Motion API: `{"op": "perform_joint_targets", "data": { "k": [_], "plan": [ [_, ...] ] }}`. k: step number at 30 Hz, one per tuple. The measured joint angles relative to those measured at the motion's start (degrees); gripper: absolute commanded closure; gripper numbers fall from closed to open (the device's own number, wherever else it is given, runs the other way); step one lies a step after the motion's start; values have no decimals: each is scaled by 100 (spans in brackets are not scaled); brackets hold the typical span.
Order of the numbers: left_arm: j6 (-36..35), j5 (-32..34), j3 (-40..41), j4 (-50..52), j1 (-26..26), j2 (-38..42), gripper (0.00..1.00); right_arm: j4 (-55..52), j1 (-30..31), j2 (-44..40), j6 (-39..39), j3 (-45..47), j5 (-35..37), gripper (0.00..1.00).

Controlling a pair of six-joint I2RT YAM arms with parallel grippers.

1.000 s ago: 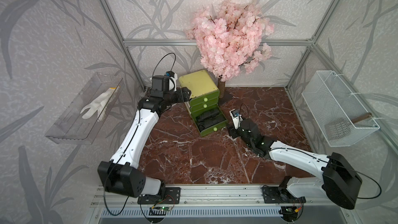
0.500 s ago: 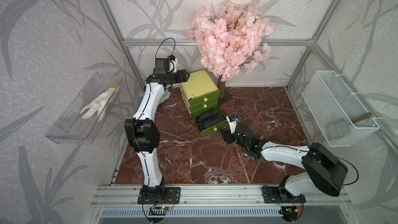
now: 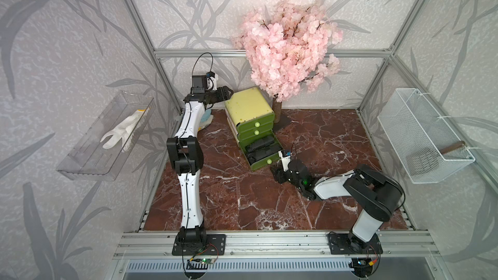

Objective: Place the umbrella in the drawer by color
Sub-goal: Close the drawer in the storage box.

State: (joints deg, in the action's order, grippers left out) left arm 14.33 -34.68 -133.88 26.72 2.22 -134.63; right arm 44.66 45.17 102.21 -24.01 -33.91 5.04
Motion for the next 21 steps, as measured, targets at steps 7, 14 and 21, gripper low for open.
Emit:
{"op": "perform_joint_targets", "data": {
  "k": [7,14,21],
  "plan": [
    [66,-173,262,-411,2,26,24,1912,0,1104,-752,190,-13,45],
    [63,-192,579,-654,-4,175,24,3244,-2,1655,-1484,199,92,48],
    [39,-186,699,-717,-13,249,24,3053,-2,1687,-1847,-7,245,48]
  ]
}}
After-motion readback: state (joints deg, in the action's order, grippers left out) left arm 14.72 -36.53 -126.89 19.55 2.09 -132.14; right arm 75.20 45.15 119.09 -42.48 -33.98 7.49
